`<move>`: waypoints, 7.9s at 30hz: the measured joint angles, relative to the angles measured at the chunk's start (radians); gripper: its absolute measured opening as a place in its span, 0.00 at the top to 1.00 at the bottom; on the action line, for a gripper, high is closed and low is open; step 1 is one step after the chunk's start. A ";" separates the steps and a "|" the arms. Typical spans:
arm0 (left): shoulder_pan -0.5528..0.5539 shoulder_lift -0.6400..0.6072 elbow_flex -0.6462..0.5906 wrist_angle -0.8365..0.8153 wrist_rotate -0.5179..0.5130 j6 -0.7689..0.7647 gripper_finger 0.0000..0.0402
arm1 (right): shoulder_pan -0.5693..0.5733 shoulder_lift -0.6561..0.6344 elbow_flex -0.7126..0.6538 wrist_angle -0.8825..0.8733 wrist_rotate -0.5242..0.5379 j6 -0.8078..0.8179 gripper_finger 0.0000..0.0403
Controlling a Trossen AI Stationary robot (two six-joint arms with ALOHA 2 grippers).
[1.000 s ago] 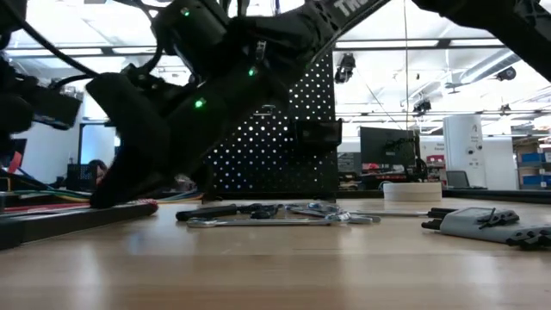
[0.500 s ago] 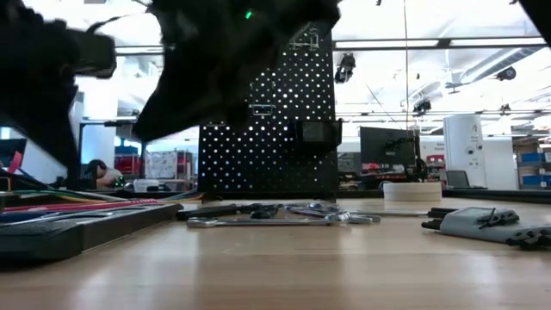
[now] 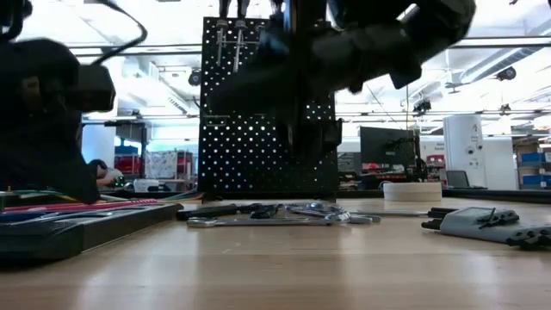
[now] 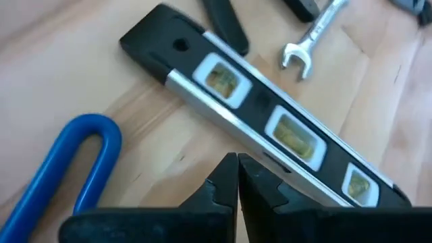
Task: Hang tools onto peg board
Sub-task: Hang the spirit level on the peg board
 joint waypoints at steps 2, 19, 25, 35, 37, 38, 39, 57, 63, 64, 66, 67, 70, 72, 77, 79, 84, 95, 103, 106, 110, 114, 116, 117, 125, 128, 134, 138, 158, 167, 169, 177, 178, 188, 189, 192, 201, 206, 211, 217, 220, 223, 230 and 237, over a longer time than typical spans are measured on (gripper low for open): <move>0.006 0.000 -0.036 0.061 0.000 -0.029 1.00 | -0.005 0.000 -0.012 0.037 0.003 0.060 0.91; 0.027 0.121 -0.003 0.126 0.076 -0.050 1.00 | -0.014 0.037 0.184 -0.343 0.051 0.100 0.91; 0.035 0.172 0.027 0.123 0.085 -0.032 1.00 | -0.015 0.085 0.229 -0.398 0.045 0.110 0.91; 0.052 0.175 0.036 0.119 0.104 0.035 1.00 | 0.004 0.150 0.239 -0.431 0.046 0.142 0.91; 0.062 0.174 0.035 0.120 0.114 0.046 1.00 | 0.001 0.182 0.258 -0.433 0.040 0.163 0.91; 0.063 0.174 0.035 0.122 0.115 0.053 1.00 | -0.003 0.200 0.270 -0.430 0.037 0.173 0.91; 0.065 0.174 0.036 0.124 0.114 0.059 1.00 | -0.007 0.217 0.279 -0.429 0.037 0.180 0.91; 0.077 0.180 0.026 0.167 0.058 0.188 1.00 | -0.058 0.303 0.413 -0.516 -0.131 0.278 0.65; 0.079 0.186 0.021 0.245 -0.005 0.232 1.00 | -0.056 0.303 0.450 -0.620 -0.129 0.185 0.56; 0.079 0.191 0.021 0.255 -0.016 0.233 1.00 | -0.053 0.303 0.455 -0.627 -0.128 0.162 0.54; 0.079 0.207 0.028 0.261 -0.031 0.229 1.00 | -0.047 0.303 0.468 -0.643 -0.124 0.126 0.50; 0.079 0.218 0.036 0.262 -0.040 0.220 1.00 | -0.045 0.304 0.476 -0.659 -0.126 0.111 0.48; 0.079 0.269 0.074 0.264 -0.062 0.192 1.00 | -0.037 0.303 0.510 -0.735 -0.129 0.086 0.39; 0.080 0.309 0.111 0.260 -0.078 0.188 1.00 | -0.035 0.303 0.536 -0.794 -0.133 0.087 0.31; 0.080 0.386 0.229 0.180 -0.111 0.214 1.00 | -0.037 0.301 0.573 -0.884 -0.151 0.148 0.14; 0.076 0.398 0.281 0.097 -0.123 0.213 1.00 | -0.038 0.300 0.578 -0.896 -0.142 0.197 0.10; 0.058 0.406 0.380 -0.086 -0.125 0.206 1.00 | -0.028 0.299 0.573 -0.930 -0.055 0.214 0.08; 0.008 0.306 0.361 -0.136 -0.119 0.230 1.00 | -0.004 0.298 0.565 -0.953 -0.005 0.123 0.12; -0.056 0.151 0.334 -0.416 -0.122 0.118 1.00 | -0.003 0.298 0.565 -0.968 0.014 0.131 0.12; -0.087 0.043 0.332 -0.614 -0.159 0.048 1.00 | -0.003 0.298 0.565 -0.968 0.034 0.156 0.12; -0.131 -0.123 0.332 -0.801 -0.242 -0.061 1.00 | 0.000 0.297 0.565 -0.984 0.056 0.139 0.12; -0.146 -0.246 0.332 -0.816 -0.311 -0.037 1.00 | 0.004 0.301 0.569 -1.038 0.098 0.103 0.12; -0.146 -0.284 0.332 -0.802 -0.342 0.001 1.00 | 0.004 0.299 0.569 -1.074 0.112 0.100 0.12; -0.146 -0.298 0.332 -0.794 -0.357 0.011 1.00 | 0.004 0.298 0.570 -1.084 0.114 0.101 0.12; -0.146 -0.295 0.340 -0.700 -0.363 0.013 1.00 | 0.060 0.310 0.674 -1.172 0.187 0.037 0.12; -0.146 -0.250 0.366 -0.687 -0.334 0.015 1.00 | 0.070 0.331 0.714 -1.167 0.229 -0.094 0.12; -0.147 -0.148 0.482 -0.729 -0.329 0.042 1.00 | 0.068 0.421 0.833 -1.198 0.190 -0.122 0.12; -0.149 -0.073 0.590 -0.839 -0.312 0.058 1.00 | 0.073 0.447 0.923 -1.291 0.221 -0.150 0.12; -0.241 -0.084 0.654 -1.148 -0.489 -0.081 1.00 | 0.085 0.515 1.003 -1.283 0.267 -0.165 0.12; -0.241 -0.103 0.582 -1.142 -0.460 -0.164 1.00 | 0.057 0.518 1.005 -1.328 0.253 -0.114 0.15; -0.241 -0.104 0.582 -1.141 -0.460 -0.164 1.00 | 0.052 0.518 1.001 -1.352 0.265 -0.109 0.21; -0.241 -0.104 0.582 -1.141 -0.466 -0.158 1.00 | 0.047 0.515 0.981 -1.387 0.297 -0.123 0.60; -0.241 -0.104 0.582 -1.142 -0.467 -0.157 1.00 | 0.046 0.515 0.980 -1.388 0.297 -0.134 0.60; -0.297 -0.125 0.582 -1.174 -0.539 -0.194 1.00 | 0.075 0.448 0.969 -1.415 0.376 -0.260 0.60; -0.311 -0.133 0.582 -1.177 -0.559 -0.206 1.00 | 0.085 0.430 0.969 -1.409 0.423 -0.268 0.60; -0.352 -0.141 0.582 -1.176 -0.639 -0.242 1.00 | 0.122 0.334 0.969 -1.396 0.594 -0.287 0.60; -0.381 -0.065 0.517 -0.980 -1.044 -0.273 0.99 | 0.214 0.153 0.816 -1.374 1.131 -0.223 0.60; -0.323 -0.024 0.415 -0.871 -1.108 -0.380 0.86 | 0.251 0.039 0.639 -1.364 1.330 -0.060 0.60; -0.205 0.008 0.359 -0.736 -1.110 -0.404 0.61 | 0.276 -0.016 0.476 -1.312 1.478 0.078 0.60; -0.060 0.098 0.383 -0.615 -1.070 -0.187 0.39 | 0.272 0.003 0.381 -1.289 1.563 0.207 0.60; 0.001 0.156 0.435 -0.572 -0.985 -0.066 0.37 | 0.268 -0.001 0.355 -1.283 1.615 0.301 0.60; 0.045 0.213 0.526 -0.560 -0.873 0.097 0.39 | 0.257 0.002 0.328 -1.284 1.615 0.373 0.60; 0.096 0.283 0.741 -0.543 -0.791 0.459 0.44 | 0.252 0.002 0.306 -1.260 1.661 0.397 0.60; 0.120 0.284 0.915 -0.541 -0.672 0.782 0.47 | 0.286 0.002 0.307 -1.263 1.662 0.372 0.60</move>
